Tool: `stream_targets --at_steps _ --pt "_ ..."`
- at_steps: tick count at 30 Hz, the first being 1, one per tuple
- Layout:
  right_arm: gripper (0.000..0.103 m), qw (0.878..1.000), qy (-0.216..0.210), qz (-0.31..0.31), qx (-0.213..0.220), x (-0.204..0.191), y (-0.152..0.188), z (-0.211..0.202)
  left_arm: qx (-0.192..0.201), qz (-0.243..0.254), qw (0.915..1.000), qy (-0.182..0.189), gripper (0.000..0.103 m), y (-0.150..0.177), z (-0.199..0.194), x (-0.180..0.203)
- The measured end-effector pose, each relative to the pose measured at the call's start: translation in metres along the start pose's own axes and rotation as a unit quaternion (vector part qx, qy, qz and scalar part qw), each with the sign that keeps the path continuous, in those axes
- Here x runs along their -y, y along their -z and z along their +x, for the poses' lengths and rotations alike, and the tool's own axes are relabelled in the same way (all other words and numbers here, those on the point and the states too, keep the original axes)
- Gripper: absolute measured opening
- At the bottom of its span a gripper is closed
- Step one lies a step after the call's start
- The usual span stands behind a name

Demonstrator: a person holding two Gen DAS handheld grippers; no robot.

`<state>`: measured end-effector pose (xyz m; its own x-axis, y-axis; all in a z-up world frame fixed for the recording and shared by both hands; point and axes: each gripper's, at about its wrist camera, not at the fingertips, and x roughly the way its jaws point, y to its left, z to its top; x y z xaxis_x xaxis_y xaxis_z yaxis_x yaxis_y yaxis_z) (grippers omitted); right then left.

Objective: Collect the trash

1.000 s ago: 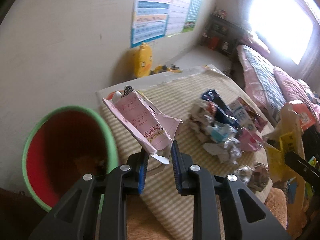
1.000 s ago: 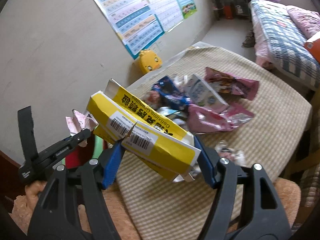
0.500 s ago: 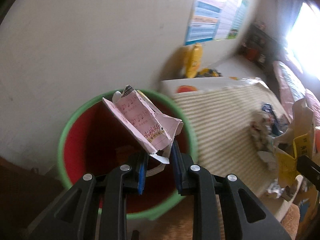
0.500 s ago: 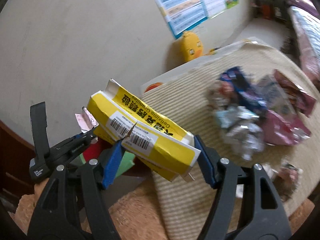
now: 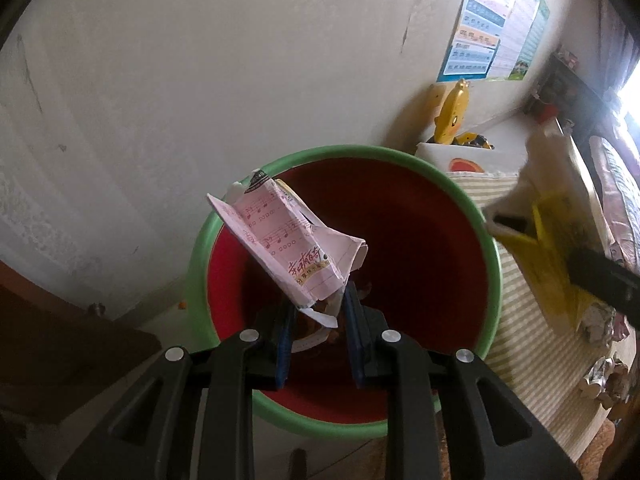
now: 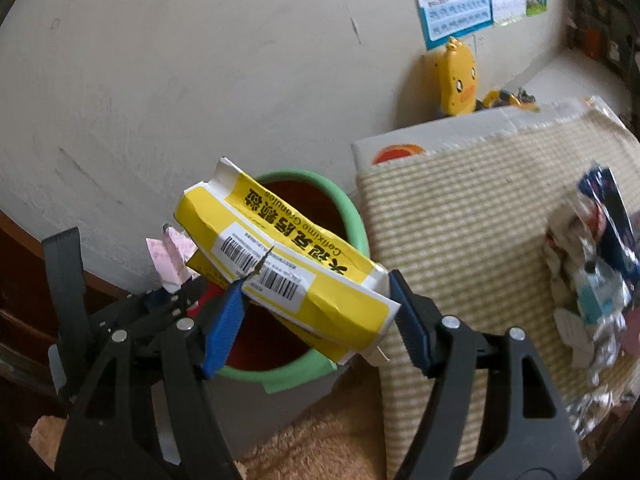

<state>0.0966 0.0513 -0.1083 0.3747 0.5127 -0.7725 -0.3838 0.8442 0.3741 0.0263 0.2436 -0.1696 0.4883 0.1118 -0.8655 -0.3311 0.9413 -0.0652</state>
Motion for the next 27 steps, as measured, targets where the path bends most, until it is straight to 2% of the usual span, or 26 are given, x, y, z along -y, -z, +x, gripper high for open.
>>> stream_targets --at_steps 4,7,12,15,17,22,27 --pt "0.069 1.000 0.008 -0.015 0.004 -0.008 -0.007 0.003 -0.004 -0.003 1.0000 0.002 0.022 0.001 0.002 -0.003" --pt "0.070 1.000 0.012 -0.017 0.009 -0.011 -0.010 0.003 -0.004 -0.004 1.0000 -0.001 0.028 0.000 0.004 -0.003" --pt "0.075 1.000 0.007 -0.010 0.007 -0.007 -0.009 0.006 -0.007 -0.005 0.9999 -0.008 0.054 0.001 0.005 -0.001" --pt "0.080 1.000 0.002 -0.002 0.009 -0.004 -0.009 0.005 -0.002 -0.002 1.0000 -0.009 0.055 -0.002 0.002 0.002" --pt "0.080 1.000 0.001 -0.002 0.011 -0.003 -0.010 0.004 0.001 0.001 0.9999 -0.011 0.059 -0.002 0.000 0.003" --pt "0.081 1.000 0.004 -0.007 0.028 0.000 -0.010 -0.010 0.006 -0.001 0.9999 -0.012 0.059 -0.004 -0.004 0.003" --pt "0.081 0.999 0.006 0.019 0.040 0.019 -0.005 -0.028 0.008 0.003 0.9999 -0.011 0.059 -0.005 -0.005 0.007"
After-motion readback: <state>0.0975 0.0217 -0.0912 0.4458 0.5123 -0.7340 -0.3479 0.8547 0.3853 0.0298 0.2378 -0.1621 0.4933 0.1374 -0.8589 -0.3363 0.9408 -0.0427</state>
